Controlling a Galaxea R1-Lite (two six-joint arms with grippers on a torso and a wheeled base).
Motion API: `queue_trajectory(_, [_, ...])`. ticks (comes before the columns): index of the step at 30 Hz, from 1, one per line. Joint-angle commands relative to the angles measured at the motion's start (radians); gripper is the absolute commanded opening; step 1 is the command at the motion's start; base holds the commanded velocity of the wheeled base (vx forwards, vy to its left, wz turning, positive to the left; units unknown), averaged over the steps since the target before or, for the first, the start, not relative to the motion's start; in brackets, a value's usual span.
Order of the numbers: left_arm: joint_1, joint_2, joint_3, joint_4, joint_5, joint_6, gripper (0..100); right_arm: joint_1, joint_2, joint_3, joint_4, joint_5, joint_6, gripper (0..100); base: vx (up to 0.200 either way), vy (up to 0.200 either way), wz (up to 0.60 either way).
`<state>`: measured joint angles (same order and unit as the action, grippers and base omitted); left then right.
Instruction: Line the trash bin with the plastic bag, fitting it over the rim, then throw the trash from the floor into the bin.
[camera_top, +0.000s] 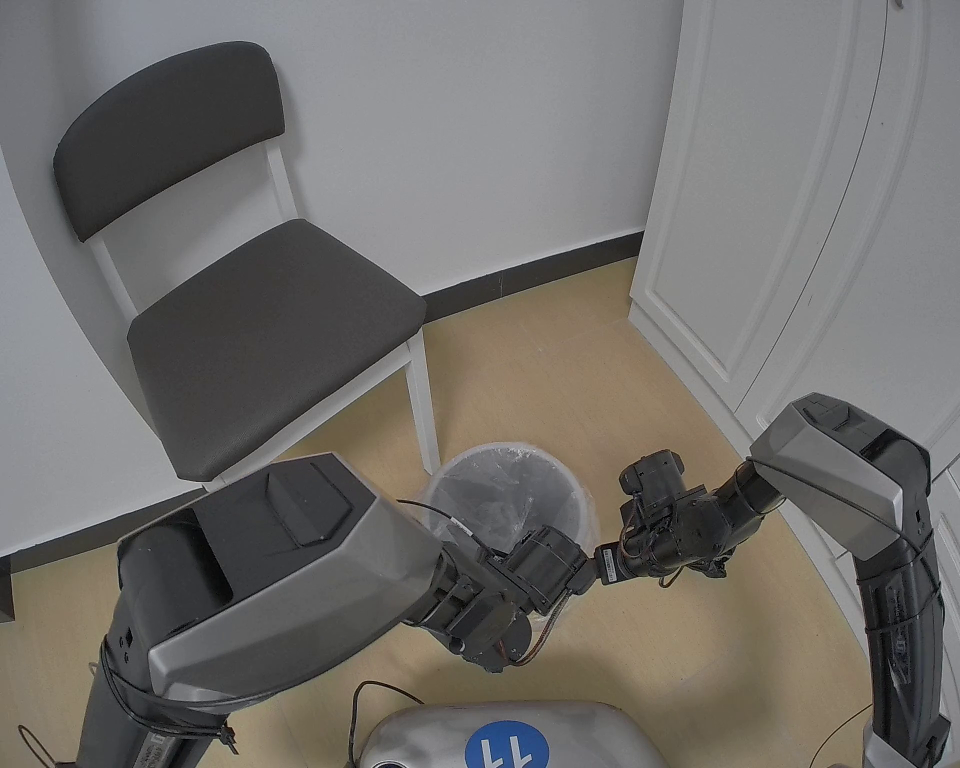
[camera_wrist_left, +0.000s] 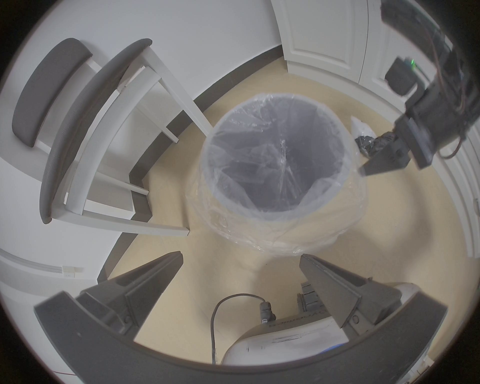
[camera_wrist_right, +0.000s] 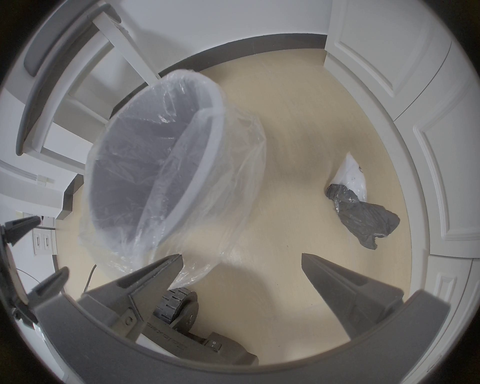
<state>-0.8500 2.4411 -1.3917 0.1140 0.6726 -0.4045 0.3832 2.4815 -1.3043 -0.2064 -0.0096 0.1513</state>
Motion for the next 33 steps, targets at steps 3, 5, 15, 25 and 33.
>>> queue_trajectory(3, [0.005, -0.014, -0.033, -0.03, -0.002, 0.009, 100, -0.014, 0.096, -0.089, 0.01, -0.007, 0.016, 100, 0.0, 0.0, 0.0])
queue_trajectory(5, [0.008, -0.01, -0.04, -0.04, -0.004, 0.013, 100, -0.014, 0.103, -0.118, 0.019, -0.007, 0.037, 100, 0.0, 0.0, 0.0])
queue_trajectory(15, [0.019, 0.056, -0.124, -0.047, -0.005, 0.029, 100, -0.014, 0.165, -0.346, 0.278, -0.009, 0.111, 100, 0.0, 0.0, 0.0])
queue_trajectory(25, [0.072, 0.177, -0.242, -0.04, -0.004, 0.067, 100, -0.004, 0.198, -0.481, 0.509, -0.082, 0.174, 100, 0.0, 0.0, 0.0])
queue_trajectory(33, [0.091, 0.162, -0.173, -0.048, -0.005, 0.062, 100, -0.004, 0.169, -0.394, 0.45, -0.093, 0.168, 100, 0.0, 0.0, 0.0])
